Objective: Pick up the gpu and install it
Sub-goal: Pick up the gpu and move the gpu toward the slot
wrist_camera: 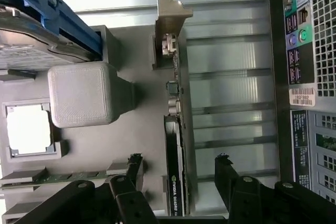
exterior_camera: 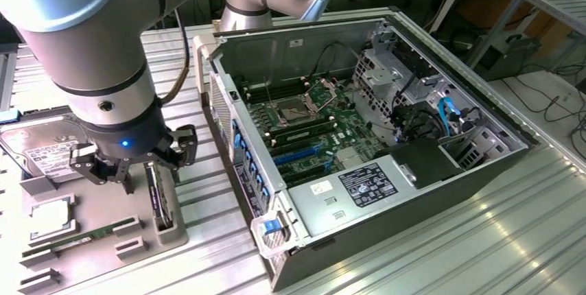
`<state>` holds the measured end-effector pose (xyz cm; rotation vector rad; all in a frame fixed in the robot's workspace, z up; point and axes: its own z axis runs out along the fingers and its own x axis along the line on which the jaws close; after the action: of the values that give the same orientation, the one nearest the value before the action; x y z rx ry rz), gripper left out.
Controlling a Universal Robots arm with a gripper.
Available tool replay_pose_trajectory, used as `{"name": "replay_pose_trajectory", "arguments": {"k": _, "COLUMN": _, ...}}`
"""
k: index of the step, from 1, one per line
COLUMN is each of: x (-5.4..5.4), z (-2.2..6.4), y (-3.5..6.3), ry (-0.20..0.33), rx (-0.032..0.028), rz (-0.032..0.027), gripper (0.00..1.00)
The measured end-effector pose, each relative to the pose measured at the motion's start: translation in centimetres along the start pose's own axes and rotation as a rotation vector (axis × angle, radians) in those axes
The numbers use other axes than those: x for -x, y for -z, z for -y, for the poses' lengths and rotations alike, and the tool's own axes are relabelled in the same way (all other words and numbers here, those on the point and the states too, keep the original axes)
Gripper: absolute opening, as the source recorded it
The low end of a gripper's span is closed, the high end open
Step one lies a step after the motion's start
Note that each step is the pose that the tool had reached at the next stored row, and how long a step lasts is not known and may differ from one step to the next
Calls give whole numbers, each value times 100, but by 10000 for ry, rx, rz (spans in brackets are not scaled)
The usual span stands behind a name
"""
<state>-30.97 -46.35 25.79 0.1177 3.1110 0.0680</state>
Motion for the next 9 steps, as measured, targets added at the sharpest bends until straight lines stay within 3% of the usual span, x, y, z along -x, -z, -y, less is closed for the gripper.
{"name": "replay_pose_trajectory", "arguments": {"k": 1, "x": -6, "z": -74, "y": -61, "ry": 0, "rx": -9, "rz": 0, "gripper": 66}}
{"name": "replay_pose_trajectory", "arguments": {"k": 2, "x": -7, "z": -78, "y": -61, "ry": 5, "rx": -226, "rz": 17, "gripper": 66}}
{"name": "replay_pose_trajectory", "arguments": {"k": 3, "x": -8, "z": -95, "y": -64, "ry": 20, "rx": -689, "rz": 52, "gripper": 66}}
{"name": "replay_pose_trajectory", "arguments": {"k": 4, "x": -9, "z": -111, "y": -67, "ry": 29, "rx": -992, "rz": 74, "gripper": 66}}
{"name": "replay_pose_trajectory", "arguments": {"k": 5, "x": -15, "z": -181, "y": -82, "ry": 31, "rx": -1078, "rz": 79, "gripper": 66}}
{"name": "replay_pose_trajectory", "arguments": {"k": 7, "x": -18, "z": -196, "y": -141, "ry": 32, "rx": -1083, "rz": 77, "gripper": 66}}
{"name": "replay_pose_trajectory", "arguments": {"k": 9, "x": -24, "z": -226, "y": -306, "ry": 128, "rx": -1080, "rz": 78, "gripper": 66}}
